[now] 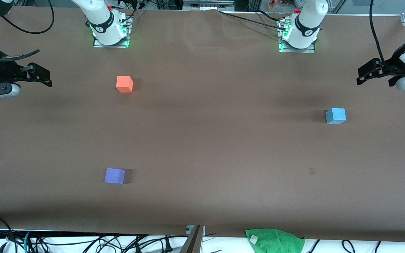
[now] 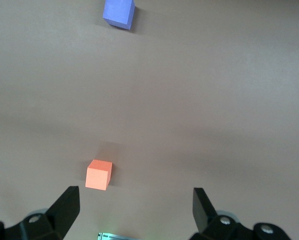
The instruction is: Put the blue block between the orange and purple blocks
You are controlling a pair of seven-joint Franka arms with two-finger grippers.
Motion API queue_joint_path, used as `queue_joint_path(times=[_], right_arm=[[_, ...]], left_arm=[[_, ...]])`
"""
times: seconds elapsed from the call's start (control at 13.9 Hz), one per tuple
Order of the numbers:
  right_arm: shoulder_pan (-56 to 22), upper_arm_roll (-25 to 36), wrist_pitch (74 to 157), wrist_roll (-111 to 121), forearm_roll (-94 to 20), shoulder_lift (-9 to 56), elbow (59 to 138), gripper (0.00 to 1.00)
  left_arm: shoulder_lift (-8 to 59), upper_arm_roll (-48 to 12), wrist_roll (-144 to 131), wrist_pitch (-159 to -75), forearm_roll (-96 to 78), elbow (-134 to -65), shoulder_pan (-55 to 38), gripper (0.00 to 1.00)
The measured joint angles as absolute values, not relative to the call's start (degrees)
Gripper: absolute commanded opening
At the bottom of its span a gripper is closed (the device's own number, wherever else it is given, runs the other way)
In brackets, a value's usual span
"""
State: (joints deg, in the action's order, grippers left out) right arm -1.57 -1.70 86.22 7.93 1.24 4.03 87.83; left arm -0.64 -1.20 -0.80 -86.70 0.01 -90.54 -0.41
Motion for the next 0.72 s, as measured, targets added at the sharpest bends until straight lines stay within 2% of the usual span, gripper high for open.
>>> queue_joint_path(times=[0.72], right_arm=[[-1.57,-1.70,86.23,7.93,1.23,4.04,87.83,1.00]], left_arm=[[-0.39,-1.04,-0.80,-86.26,0.01,-90.77,-0.38,1.00]])
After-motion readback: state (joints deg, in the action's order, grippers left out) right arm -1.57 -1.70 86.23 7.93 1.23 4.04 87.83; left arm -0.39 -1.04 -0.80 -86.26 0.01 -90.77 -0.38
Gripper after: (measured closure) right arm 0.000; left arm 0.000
